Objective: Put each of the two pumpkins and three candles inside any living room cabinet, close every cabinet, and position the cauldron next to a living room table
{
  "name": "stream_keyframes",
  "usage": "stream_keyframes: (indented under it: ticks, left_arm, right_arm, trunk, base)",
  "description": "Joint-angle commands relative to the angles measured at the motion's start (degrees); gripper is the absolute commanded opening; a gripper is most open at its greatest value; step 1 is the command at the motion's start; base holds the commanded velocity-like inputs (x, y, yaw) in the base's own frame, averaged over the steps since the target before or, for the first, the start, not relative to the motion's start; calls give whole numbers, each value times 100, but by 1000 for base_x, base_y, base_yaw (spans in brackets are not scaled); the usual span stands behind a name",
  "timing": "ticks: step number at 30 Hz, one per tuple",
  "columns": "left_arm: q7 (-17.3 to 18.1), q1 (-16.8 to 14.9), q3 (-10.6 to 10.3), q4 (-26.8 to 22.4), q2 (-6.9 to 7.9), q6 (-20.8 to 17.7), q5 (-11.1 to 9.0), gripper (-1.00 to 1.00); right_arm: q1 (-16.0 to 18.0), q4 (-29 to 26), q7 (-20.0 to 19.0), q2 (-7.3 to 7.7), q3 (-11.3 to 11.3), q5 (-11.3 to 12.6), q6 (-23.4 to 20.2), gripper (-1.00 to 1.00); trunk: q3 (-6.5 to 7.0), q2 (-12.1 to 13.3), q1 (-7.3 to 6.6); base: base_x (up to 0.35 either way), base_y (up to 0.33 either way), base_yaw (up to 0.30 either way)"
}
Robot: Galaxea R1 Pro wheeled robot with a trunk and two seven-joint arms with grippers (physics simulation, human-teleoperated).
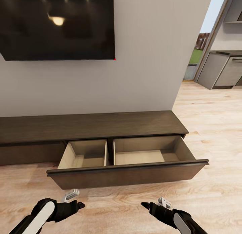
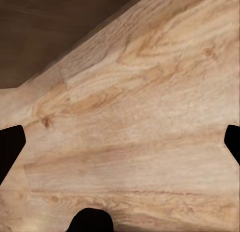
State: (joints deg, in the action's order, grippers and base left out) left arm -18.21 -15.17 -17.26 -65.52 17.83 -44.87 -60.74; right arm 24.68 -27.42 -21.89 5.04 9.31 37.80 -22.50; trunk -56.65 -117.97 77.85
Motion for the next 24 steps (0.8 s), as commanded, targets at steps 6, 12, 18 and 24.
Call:
stream_keyframes:
  ticks: [6, 12, 18, 24]
  left_arm:
    - [-60, -4, -14, -1, -101, 89, 125, 100]
    - [-60, -4, -29, -2, -164, 107, 240, 100]
    - [-63, -4, -54, 3, -238, 222, 465, 100]
    - [-68, -4, -62, 4, -322, 374, 672, 100]
  right_arm:
    - [2, -8, 195, 6, 25, 33, -2, 100]
    - [2, -12, 221, 6, 26, 27, 0, 100]
    - [2, -31, 231, 6, 30, -286, 0, 100]
    - [2, -26, 433, -3, 32, -668, 0, 100]
  trunk:
    - [104, 240, -133]
    - [211, 481, -265]
    - [319, 721, -397]
    - [427, 962, -528]
  base:
    - [0, 0, 0]
    - [0, 0, 0]
    - [0, 0, 0]
    - [0, 0, 0]
